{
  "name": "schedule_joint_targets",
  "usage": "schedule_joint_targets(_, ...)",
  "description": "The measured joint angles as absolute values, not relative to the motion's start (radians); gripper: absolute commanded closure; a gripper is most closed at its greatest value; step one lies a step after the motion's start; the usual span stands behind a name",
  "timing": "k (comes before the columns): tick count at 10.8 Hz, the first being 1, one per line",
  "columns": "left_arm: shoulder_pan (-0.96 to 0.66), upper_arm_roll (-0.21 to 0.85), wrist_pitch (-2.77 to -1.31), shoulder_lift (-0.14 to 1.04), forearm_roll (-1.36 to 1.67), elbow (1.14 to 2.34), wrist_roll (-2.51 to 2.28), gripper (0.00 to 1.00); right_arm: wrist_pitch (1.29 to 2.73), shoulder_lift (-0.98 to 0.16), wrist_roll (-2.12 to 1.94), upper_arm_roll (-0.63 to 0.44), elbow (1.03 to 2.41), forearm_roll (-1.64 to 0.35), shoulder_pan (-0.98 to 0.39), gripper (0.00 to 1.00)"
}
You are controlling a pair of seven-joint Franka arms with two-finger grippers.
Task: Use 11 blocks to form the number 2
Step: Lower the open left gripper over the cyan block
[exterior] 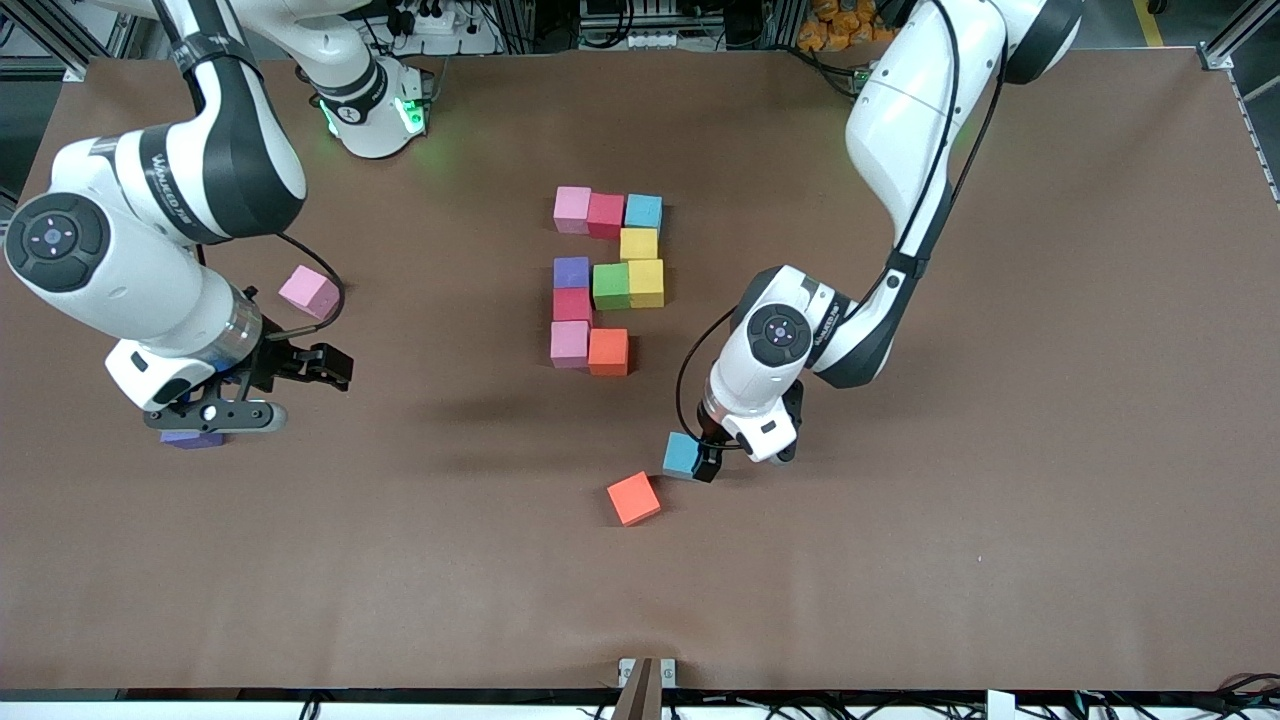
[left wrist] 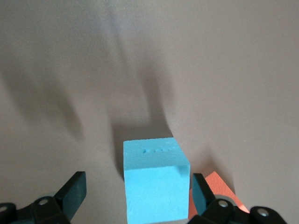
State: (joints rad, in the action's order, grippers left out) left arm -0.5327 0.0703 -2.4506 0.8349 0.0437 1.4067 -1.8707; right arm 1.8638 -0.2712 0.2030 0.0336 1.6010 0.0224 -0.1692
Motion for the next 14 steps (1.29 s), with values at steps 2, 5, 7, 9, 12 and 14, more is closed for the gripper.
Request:
schedule_joint_targets(2, -0.538, 0.071, -2.451, 0.857, 0.044, 1.391, -1.864, 0.00, 1.864, -0.275, 0.207, 0.034, 1.601, 0.022, -0.172, 0.00)
schedule_joint_targets(5, -0.539, 0.070, -2.452, 0.882, 0.044, 1.359, -1.863, 0.00, 1.864, -0.276, 0.208, 0.033, 1.601, 0.022, -0.172, 0.00)
schedule_joint_targets(7, -0.540, 0.069, -2.452, 0.892, 0.044, 1.345, -1.863, 0.00, 1.865, -0.276, 0.208, 0.033, 1.601, 0.022, -0.172, 0.00)
schedule_joint_targets(9, -0.539, 0.068, -2.452, 0.894, 0.044, 1.342, -1.863, 0.00, 1.865, -0.276, 0.208, 0.033, 1.601, 0.022, -0.172, 0.00)
schedule_joint_targets(12, -0.539, 0.068, -2.452, 0.894, 0.044, 1.336, -1.863, 0.00, 1.865, -0.276, 0.208, 0.033, 1.601, 0.022, -0.172, 0.00)
schedule_joint_targets(14, -0.539, 0.068, -2.452, 0.893, 0.044, 1.329, -1.864, 0.00, 1.866, -0.276, 0.209, 0.033, 1.601, 0.022, -0.172, 0.00)
